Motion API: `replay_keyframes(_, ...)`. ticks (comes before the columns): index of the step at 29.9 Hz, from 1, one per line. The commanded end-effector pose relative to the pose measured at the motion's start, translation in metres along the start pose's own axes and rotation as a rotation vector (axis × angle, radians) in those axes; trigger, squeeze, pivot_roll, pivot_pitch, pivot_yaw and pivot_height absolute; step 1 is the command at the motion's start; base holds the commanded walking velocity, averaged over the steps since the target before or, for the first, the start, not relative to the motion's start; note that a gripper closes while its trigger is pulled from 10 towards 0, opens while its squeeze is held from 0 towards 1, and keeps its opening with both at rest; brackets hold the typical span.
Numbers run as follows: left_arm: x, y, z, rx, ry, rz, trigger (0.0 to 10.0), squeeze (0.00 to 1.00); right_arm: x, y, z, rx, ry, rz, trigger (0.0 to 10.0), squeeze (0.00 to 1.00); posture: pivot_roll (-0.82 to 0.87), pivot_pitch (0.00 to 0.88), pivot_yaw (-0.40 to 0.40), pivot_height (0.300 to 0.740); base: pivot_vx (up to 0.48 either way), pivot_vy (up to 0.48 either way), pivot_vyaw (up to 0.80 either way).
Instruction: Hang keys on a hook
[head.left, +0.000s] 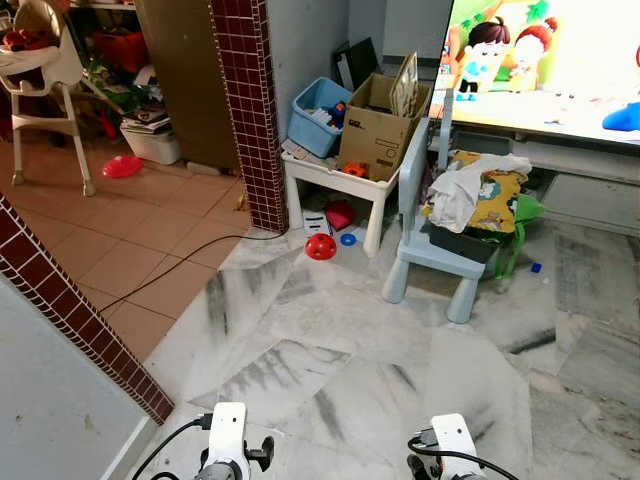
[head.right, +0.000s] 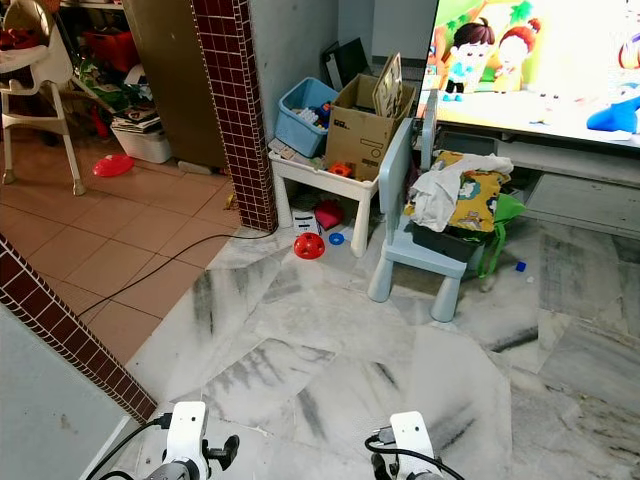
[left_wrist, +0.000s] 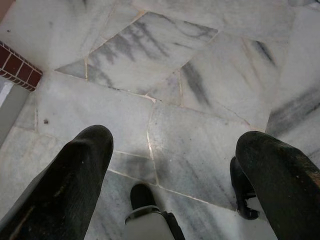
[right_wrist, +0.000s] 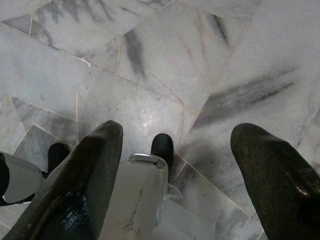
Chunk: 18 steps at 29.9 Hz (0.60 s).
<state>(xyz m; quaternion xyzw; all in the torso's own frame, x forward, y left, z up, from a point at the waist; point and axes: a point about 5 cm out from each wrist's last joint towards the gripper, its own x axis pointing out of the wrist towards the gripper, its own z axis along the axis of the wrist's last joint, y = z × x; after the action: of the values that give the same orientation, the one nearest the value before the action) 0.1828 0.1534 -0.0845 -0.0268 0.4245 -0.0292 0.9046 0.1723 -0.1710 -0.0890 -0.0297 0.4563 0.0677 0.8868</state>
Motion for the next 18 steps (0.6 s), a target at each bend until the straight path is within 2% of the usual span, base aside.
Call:
replay_keyframes(1,0.0004,0.0017,0.0016,0.001,0.002,0.003,10.0,0.00,0.0007,-0.0004,0.0032,0.006,-0.006,0.002,10.0,0.00,-0.03,0.000,0.014,0.740,0.000,0.000,-0.66)
replay_keyframes(6,0.0007,0.0014,0.0025,0.000,0.001,0.001,10.0,0.00,0.0008,-0.0006,0.0040,0.008,-0.007,0.002,10.0,0.00,-0.03,0.000,0.014,0.740,0.278,0.000,-0.65)
replay_keyframes(18,0.0011,0.0020,0.0047,-0.002,-0.006,0.003,10.0,0.00,0.0013,-0.0002,0.0056,0.011,-0.009,0.006,10.0,0.00,-0.03,0.000,0.013,0.740,0.000,0.000,-0.63)
